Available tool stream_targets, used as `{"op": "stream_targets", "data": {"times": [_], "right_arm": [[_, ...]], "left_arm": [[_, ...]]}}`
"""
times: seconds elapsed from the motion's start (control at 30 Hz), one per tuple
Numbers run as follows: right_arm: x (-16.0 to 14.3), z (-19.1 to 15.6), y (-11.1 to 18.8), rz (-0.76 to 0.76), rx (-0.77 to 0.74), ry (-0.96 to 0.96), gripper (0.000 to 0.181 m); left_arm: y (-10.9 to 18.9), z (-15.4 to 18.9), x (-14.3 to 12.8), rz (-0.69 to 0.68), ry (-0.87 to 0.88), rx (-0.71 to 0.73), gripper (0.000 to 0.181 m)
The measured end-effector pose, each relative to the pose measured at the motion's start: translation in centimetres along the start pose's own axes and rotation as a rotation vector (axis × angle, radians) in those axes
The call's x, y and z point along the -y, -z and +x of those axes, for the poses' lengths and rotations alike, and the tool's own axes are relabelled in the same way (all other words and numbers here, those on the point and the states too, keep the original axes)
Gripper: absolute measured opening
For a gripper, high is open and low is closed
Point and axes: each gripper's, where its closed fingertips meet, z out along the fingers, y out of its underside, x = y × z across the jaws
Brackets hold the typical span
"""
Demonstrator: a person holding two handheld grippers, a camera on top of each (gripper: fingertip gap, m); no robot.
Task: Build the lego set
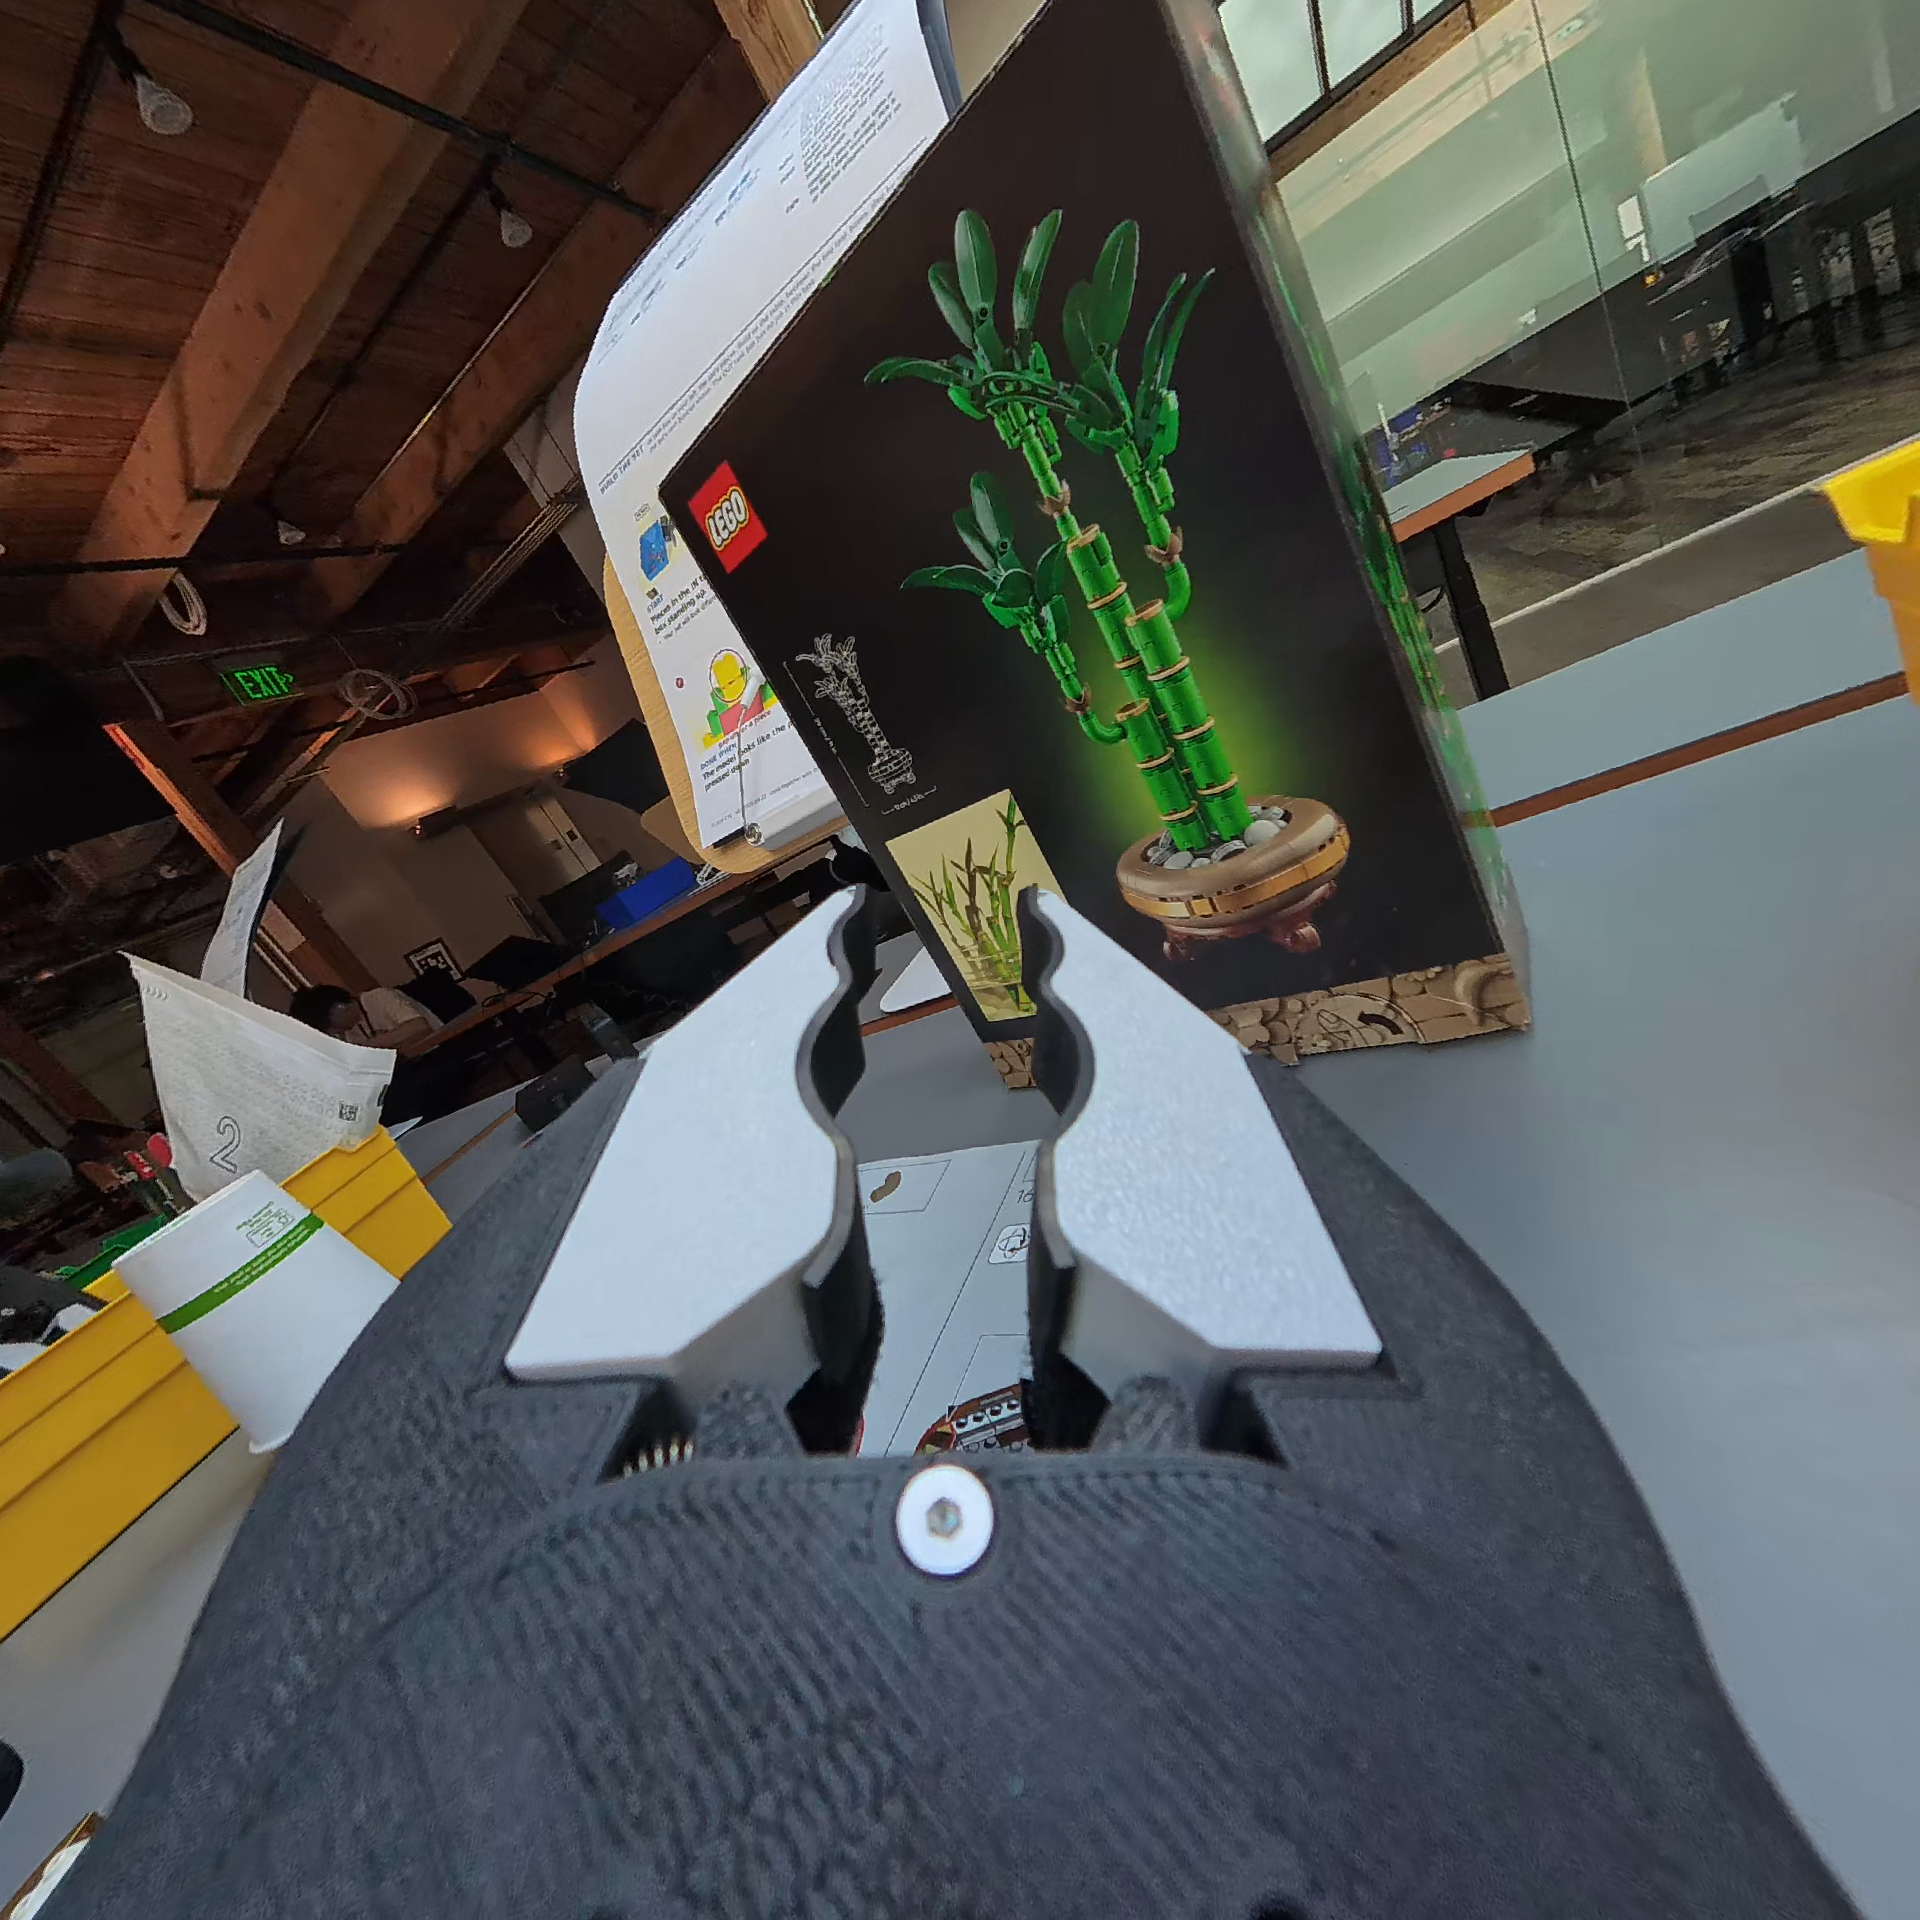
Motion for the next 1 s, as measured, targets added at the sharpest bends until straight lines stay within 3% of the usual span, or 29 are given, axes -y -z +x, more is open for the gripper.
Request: {"op": "stream_targets", "data": {"times": [0.77,1.0], "right_arm": [[0.0,0.0,0.0,0.0,0.003,-0.013,0.026],[0.0,0.0,0.1,0.001,0.005,-0.022,0.026]], "left_arm": [[-0.1,1.0,-1.8,-0.079,0.058,-0.075,0.015],[-0.4,0.7,-1.9,-0.091,0.06,-0.063,0.004]]}}
